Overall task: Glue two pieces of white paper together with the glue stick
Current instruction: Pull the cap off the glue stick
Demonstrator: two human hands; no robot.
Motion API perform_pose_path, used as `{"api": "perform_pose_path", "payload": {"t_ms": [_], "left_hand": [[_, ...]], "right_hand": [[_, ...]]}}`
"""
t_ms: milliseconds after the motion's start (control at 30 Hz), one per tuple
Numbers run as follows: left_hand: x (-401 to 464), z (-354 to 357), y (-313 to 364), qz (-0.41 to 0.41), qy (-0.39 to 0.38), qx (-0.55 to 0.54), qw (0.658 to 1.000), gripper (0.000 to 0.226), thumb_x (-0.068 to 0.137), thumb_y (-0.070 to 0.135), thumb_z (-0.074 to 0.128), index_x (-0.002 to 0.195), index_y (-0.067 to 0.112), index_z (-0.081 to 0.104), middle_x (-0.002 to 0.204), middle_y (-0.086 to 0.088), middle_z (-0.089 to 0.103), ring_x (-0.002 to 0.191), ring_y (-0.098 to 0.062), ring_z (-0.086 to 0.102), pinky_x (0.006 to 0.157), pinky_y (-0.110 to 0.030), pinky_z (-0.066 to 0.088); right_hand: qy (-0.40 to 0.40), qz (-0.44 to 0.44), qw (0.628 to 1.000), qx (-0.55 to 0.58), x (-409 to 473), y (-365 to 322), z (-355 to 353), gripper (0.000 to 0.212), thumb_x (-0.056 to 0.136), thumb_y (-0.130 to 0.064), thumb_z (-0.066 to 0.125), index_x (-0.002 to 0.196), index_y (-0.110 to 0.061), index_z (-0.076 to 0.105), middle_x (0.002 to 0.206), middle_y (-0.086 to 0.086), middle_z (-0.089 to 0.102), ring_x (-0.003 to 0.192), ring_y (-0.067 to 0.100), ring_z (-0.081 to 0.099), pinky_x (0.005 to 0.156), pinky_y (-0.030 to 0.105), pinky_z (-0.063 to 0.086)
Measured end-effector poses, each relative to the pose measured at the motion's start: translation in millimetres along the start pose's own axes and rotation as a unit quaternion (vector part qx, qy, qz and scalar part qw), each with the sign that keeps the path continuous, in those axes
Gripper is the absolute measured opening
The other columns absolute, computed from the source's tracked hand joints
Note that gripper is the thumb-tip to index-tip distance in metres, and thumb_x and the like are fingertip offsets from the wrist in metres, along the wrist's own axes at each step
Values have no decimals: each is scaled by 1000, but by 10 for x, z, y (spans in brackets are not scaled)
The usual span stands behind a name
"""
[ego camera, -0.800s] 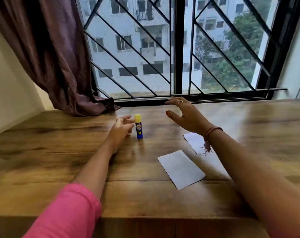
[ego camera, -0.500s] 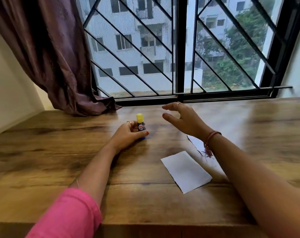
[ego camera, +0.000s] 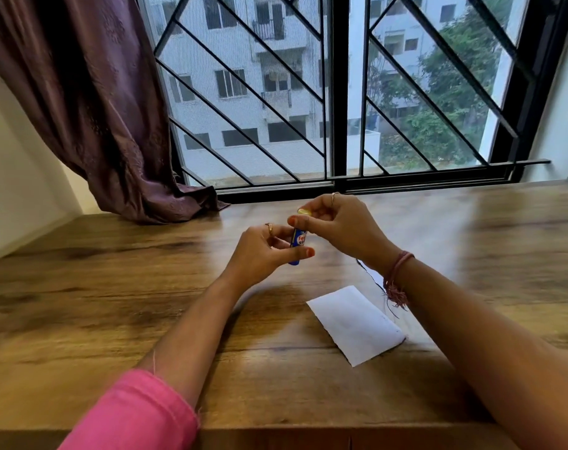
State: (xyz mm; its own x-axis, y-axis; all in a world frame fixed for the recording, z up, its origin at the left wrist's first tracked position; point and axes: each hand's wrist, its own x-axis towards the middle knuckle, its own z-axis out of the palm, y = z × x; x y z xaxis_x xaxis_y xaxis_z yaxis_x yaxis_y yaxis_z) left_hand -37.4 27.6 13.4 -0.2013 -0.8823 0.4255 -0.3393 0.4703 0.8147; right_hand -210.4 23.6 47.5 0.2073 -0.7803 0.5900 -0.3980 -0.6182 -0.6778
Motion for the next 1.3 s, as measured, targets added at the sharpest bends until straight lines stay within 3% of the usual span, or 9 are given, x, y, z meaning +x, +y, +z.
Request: {"api": "perform_pose_path", "payload": {"t_ms": [200,333,467,600,767,900,1033,1200,1300], "left_hand": [[23,-49,17,-11,-11,-29,999,36,63,27,84,95,21,69,82,-3,75,77,-14,73,71,-24,58],[16,-47,40,3,-26,-5,1000,37,69,27,82,102,19,68,85,-9,75,75,-11,72,70,-21,57],[15,-40,47,18,-8,6,1000,33,69,19,84,98,14,69,79,-6,74,65,-7,70,60,-14,51],[27,-43,49,32,14,24,999,36,66,20,87,95,8,70,79,-6,74,64,-8,70,59,-18,55],[12,-43,50,36,-8,16,999,30,70,20,84,96,18,70,76,-3,75,65,-6,70,59,-13,50],[8,-81,56,27,-34,2,999,28,75,20,79,102,20,70,87,-7,75,77,-15,72,72,-25,57],[2,-119,80,32,-79,-27,996,27,84,13,70,111,14,65,102,-2,74,95,-15,71,83,-26,56],[-8,-186,35,3,-168,-60,984,31,96,10,52,126,5,55,115,-8,69,107,-18,67,88,-24,51],[12,-182,-17,3,-138,-49,989,30,95,11,54,125,6,56,113,-7,70,104,-15,68,83,-20,51]], "right_hand": [[-38,-25,998,-34,11,-61,-101,25,84,-25,70,103,-10,71,95,5,73,86,15,68,83,34,55],[-93,-18,995,-13,9,-49,-185,27,88,-19,65,113,-11,66,107,7,71,98,17,66,90,35,53],[-88,23,995,30,-3,-40,-163,33,85,-28,67,113,-11,65,96,4,70,85,14,65,78,29,55],[-24,26,999,-14,-17,-51,-102,36,77,-42,73,85,-8,68,70,4,64,63,13,57,61,27,47],[-36,-10,998,-48,-13,-78,-135,29,82,-34,71,86,-5,69,74,15,66,64,26,54,65,37,48],[-70,-49,995,-48,-25,-109,-175,17,86,-21,67,96,-7,70,87,12,71,81,31,65,79,48,53],[-87,-57,994,-41,-14,-102,-187,20,87,-18,66,105,-10,67,94,-2,67,86,19,67,84,43,55],[-114,-67,991,22,-6,-100,-290,25,87,-7,64,112,-9,64,102,9,69,94,15,66,90,34,54],[-91,-43,989,107,11,-90,-350,29,86,-2,63,115,-3,61,102,10,68,94,13,65,91,28,53]]}}
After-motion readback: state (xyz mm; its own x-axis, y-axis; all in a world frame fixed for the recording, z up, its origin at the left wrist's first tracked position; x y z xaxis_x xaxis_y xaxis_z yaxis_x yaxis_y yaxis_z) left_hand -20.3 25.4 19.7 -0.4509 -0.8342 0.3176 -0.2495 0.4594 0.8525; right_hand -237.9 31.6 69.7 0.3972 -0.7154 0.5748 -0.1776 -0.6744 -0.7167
